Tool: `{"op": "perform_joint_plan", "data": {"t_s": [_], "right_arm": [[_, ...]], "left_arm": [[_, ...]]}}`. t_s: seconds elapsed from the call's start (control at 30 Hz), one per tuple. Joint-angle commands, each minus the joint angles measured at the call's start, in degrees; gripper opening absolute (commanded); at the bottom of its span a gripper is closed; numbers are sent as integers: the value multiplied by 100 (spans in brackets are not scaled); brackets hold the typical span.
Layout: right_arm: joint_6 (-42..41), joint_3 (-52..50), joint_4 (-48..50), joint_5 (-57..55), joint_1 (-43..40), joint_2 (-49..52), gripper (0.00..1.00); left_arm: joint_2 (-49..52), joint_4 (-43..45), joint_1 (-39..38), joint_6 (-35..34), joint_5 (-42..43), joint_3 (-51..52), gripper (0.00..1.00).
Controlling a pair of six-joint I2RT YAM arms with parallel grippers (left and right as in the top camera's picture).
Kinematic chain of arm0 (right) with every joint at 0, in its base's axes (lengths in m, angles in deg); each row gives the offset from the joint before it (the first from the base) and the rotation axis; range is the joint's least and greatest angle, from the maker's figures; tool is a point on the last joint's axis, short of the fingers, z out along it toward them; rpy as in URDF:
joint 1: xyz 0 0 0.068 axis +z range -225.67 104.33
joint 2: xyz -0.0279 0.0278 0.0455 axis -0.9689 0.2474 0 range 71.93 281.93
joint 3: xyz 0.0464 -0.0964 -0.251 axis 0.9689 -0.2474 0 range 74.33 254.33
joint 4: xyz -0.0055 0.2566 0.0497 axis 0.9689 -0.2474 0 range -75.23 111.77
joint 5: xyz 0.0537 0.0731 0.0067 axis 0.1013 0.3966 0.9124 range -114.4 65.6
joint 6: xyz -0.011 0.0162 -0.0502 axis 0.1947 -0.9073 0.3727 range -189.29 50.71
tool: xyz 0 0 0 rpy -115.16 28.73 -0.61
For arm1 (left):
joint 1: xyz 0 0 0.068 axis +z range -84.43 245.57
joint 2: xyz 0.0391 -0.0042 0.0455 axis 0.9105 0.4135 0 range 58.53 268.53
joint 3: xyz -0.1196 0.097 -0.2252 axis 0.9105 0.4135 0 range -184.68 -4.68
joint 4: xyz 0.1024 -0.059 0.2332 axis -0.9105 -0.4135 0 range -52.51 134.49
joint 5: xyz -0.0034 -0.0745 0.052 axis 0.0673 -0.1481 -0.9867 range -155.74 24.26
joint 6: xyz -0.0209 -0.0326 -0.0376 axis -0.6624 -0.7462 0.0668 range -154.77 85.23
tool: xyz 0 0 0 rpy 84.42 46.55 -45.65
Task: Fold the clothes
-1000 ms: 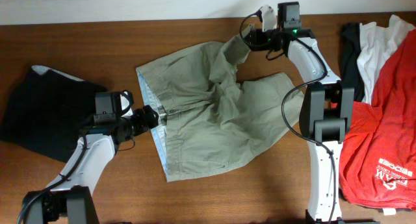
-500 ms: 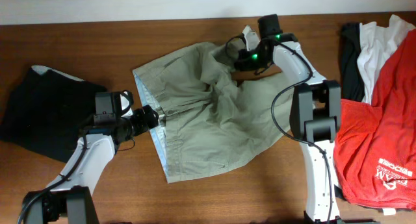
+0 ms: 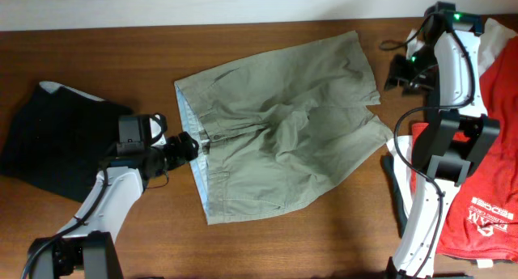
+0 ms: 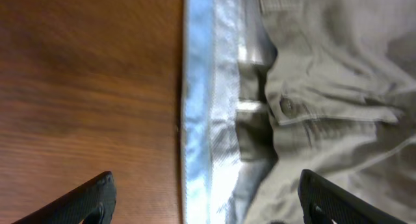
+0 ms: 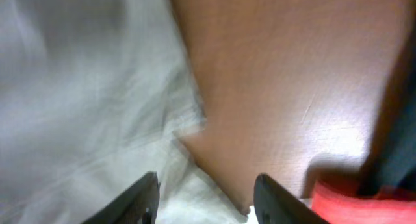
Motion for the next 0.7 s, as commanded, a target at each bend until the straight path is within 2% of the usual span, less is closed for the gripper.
{"op": "perform_joint_plan", "data": {"t_s": [0.0, 0.1, 0.13, 0.2, 0.23, 0.27, 0.33, 0.37, 0.4, 0.47, 0.5, 0.57, 0.63, 0.67], "right_arm": [[17, 33, -656, 380, -122, -105, 50], [20, 33, -1067, 374, -120, -149, 50], [20, 33, -1067, 376, -114, -186, 50], [20, 33, -1067, 376, -114, -203, 51], [20, 33, -1069, 378, -114, -203, 51], [20, 33, -1069, 376, -109, -203, 51], [20, 33, -1069, 378, -109, -203, 51], [20, 33, -1067, 376, -109, -203, 51], [20, 33, -1067, 376, -109, -203, 51], [20, 33, -1067, 376, -109, -201, 51], [20, 33, -1067, 374, -109, -201, 51], [20, 33, -1067, 372, -109, -201, 51], [20, 33, -1067, 352, -109, -201, 50], [20, 33, -1067, 350, -116, -201, 50]], "left_arm": [[33, -380, -273, 70, 413, -2, 89], [127, -474, -890, 72, 411, -2, 89], [203, -223, -1086, 146, 415, -2, 89], [249, 546, -1119, 308, 326, -2, 79], [317, 883, -1121, 308, 323, -2, 79], [503, 1023, -1119, 308, 323, -2, 76], [1047, 1128, -1119, 308, 367, -2, 75], [1316, 1314, -1119, 308, 634, -4, 73], [1530, 1558, -1119, 308, 966, -4, 64], [1596, 1672, -1115, 345, 1161, -87, 21], [1596, 1670, -1088, 442, 1158, -162, 5], [1593, 1484, -859, 439, 1161, -426, 0], [1593, 785, -385, 861, 968, -931, 1], [1593, 149, -98, 1174, 614, -1362, 0]]}}
